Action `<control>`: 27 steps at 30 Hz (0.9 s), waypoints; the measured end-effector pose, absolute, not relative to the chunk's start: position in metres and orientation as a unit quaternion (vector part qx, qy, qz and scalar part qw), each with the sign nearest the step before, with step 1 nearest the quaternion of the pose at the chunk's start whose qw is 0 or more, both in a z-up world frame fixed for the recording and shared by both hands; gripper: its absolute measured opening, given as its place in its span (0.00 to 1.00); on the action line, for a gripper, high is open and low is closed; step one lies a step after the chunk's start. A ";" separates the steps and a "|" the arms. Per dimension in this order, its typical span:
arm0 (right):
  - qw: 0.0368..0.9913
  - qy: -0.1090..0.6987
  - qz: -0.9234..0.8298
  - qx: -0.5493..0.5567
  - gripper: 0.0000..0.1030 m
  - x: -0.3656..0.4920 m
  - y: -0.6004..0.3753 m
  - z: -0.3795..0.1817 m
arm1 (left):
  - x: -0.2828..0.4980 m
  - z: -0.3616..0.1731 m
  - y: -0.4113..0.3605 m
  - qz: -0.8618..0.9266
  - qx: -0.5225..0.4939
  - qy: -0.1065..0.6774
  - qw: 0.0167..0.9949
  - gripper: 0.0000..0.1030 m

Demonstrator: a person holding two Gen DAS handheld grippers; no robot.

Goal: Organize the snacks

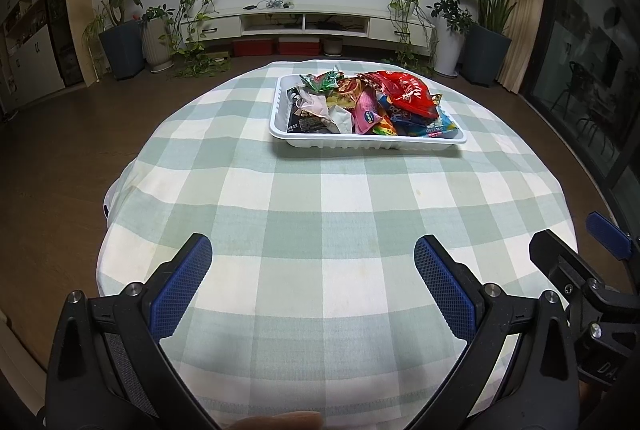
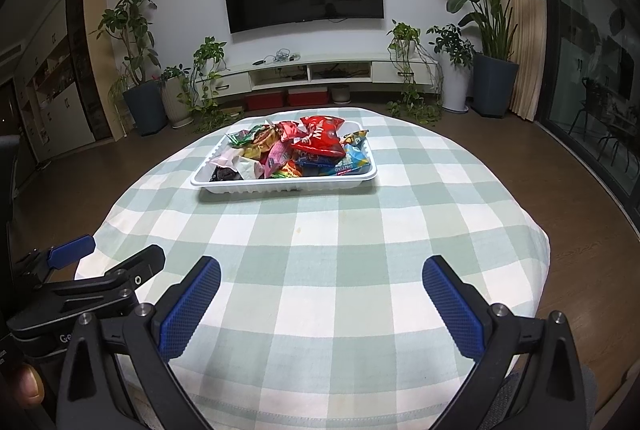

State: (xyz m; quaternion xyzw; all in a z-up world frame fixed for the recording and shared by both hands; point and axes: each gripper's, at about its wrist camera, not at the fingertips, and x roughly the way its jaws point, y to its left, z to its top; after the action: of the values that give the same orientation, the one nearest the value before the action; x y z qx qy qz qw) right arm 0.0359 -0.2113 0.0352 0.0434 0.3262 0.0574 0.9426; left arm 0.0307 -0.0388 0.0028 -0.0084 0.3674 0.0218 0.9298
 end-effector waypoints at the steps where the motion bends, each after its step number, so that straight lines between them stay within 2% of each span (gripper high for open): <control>1: 0.942 0.326 0.058 0.044 1.00 0.035 -0.211 0.035 | 0.030 0.002 -0.039 0.022 -0.008 0.368 0.930 1.00; 27: 0.942 0.329 0.058 0.043 1.00 0.032 -0.211 0.037 | 0.022 -0.007 -0.042 0.026 -0.008 0.370 0.929 1.00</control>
State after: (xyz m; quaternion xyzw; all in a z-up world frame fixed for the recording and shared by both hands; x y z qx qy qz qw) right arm 0.0323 -0.2108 0.0367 0.0427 0.3290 0.0576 0.9416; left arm 0.0222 -0.0416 -0.0071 -0.0076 0.3702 0.0256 0.9286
